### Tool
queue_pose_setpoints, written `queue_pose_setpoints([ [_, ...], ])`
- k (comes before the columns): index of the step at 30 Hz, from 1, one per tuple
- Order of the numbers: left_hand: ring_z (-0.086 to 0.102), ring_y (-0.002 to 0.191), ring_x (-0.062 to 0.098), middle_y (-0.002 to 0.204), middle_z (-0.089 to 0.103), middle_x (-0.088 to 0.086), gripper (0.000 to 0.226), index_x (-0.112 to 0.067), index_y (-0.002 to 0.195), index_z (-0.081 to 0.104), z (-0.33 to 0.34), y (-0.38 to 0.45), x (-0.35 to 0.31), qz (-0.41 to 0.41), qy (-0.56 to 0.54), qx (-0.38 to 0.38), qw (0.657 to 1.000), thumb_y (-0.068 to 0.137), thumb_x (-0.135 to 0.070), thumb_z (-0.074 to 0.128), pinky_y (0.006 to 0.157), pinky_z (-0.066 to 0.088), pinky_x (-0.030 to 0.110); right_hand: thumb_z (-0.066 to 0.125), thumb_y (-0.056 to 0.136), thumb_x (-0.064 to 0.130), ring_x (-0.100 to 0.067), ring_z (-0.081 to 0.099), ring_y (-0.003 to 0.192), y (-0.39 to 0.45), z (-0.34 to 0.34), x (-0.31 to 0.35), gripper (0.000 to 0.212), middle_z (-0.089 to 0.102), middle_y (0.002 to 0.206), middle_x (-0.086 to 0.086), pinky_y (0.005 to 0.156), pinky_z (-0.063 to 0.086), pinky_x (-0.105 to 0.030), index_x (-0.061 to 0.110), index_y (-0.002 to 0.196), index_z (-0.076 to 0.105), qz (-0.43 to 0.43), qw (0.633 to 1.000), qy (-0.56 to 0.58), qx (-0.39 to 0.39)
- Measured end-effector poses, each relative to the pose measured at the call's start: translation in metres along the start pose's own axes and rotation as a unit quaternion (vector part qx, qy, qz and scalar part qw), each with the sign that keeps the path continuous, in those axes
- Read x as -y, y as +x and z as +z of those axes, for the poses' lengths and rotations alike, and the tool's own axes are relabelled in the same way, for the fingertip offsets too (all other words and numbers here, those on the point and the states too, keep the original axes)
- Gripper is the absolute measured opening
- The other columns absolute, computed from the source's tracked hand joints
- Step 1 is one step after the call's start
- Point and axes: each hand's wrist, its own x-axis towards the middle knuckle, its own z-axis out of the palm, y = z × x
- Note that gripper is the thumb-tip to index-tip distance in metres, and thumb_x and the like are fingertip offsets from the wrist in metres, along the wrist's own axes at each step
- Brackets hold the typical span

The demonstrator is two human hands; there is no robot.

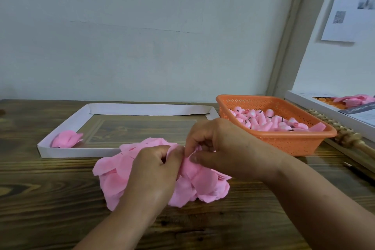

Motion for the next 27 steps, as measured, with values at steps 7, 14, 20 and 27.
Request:
queue_pose_setpoints([
  [7,0.066,0.065,0.013,0.071,0.071,0.008,0.041,-0.014,0.070,0.072,-0.002,-0.001,-0.004,-0.036,-0.083,0.048,0.995,0.095,-0.033,0.046,0.060,0.052,0.022,0.067,0.080,0.003,0.006,0.049,0.063,0.001,0.003,-0.003,0.011,0.053,0.069,0.014,0.059,0.037,-0.010,0.014,0.079,0.071,0.015,0.999,0.026,-0.026],
  [14,0.071,0.084,0.017,0.085,0.075,0.001,0.030,-0.017,0.094,0.074,-0.002,-0.006,0.000,-0.034,-0.188,0.061,0.980,0.065,-0.024,0.069,0.073,0.054,0.030,0.066,0.078,0.000,0.007,0.050,0.057,0.002,0.003,-0.008,0.014,0.054,0.063,0.013,0.054,0.039,-0.010,0.013,0.073,0.068,0.043,0.996,0.034,-0.069],
  [20,0.068,0.070,0.004,0.074,0.074,-0.009,0.017,-0.025,0.083,0.073,0.002,-0.009,-0.001,0.028,-0.118,0.013,0.992,0.068,-0.020,0.065,0.056,0.050,0.011,0.066,0.078,0.001,0.007,0.050,0.056,0.004,0.004,-0.009,0.015,0.056,0.060,0.017,0.051,0.038,-0.011,0.014,0.072,0.069,0.046,0.996,0.043,-0.067],
  [27,0.061,0.060,0.005,0.064,0.069,-0.011,0.024,-0.029,0.069,0.071,0.001,-0.005,-0.004,0.064,-0.041,-0.056,0.996,0.087,-0.016,0.062,0.049,0.046,0.013,0.068,0.078,0.002,0.008,0.050,0.060,0.004,0.008,-0.007,0.010,0.052,0.062,0.015,0.056,0.039,-0.009,0.012,0.075,0.070,0.028,0.998,0.021,-0.057],
])
